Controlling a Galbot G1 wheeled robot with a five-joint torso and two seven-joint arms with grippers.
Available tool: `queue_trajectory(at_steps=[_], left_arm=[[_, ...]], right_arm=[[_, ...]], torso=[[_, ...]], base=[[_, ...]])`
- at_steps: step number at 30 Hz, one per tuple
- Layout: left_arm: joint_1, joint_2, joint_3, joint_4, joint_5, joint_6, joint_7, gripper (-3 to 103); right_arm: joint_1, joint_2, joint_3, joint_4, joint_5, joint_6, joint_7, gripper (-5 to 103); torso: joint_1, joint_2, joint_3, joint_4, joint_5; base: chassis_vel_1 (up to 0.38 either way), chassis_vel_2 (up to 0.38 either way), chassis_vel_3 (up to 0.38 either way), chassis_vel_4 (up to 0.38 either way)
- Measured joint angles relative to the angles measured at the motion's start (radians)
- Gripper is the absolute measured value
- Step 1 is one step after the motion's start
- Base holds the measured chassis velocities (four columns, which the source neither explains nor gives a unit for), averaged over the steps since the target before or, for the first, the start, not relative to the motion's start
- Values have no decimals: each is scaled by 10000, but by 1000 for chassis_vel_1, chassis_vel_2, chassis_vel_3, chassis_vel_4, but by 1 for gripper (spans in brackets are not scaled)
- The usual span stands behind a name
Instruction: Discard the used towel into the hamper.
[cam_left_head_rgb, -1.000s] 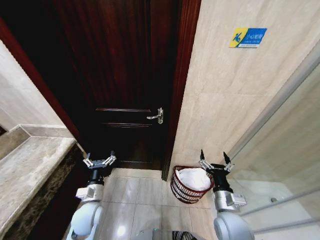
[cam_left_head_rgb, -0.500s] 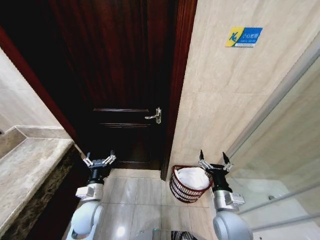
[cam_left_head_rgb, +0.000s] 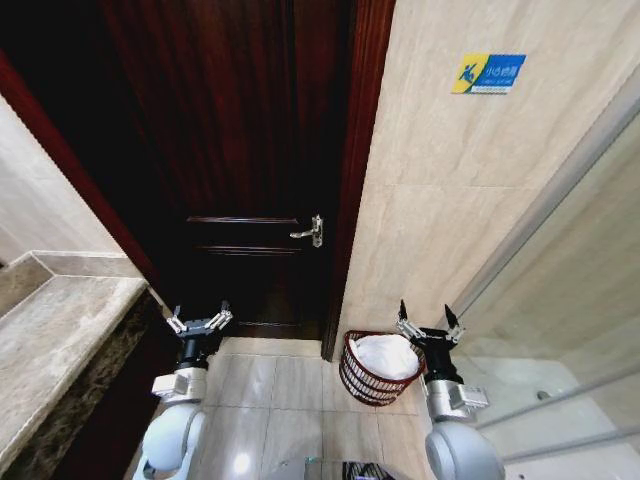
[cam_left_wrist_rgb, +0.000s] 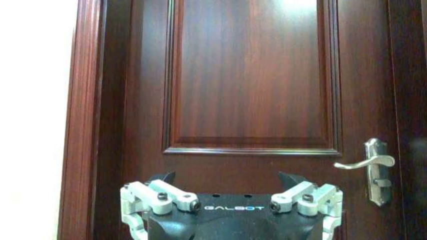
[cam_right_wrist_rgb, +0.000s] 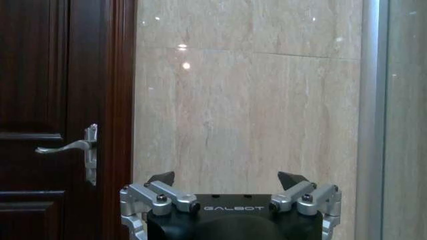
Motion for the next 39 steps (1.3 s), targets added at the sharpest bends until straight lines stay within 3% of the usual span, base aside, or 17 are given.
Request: queue_trajectory(at_steps=[39], left_arm=[[-37, -2, -37, 7, -11, -27, 38, 100]], right_arm=[[-167, -10, -18, 92, -20, -6, -26, 100]], torso=[[-11, -22, -12, 0, 1]], base=[[0, 0, 0, 0]])
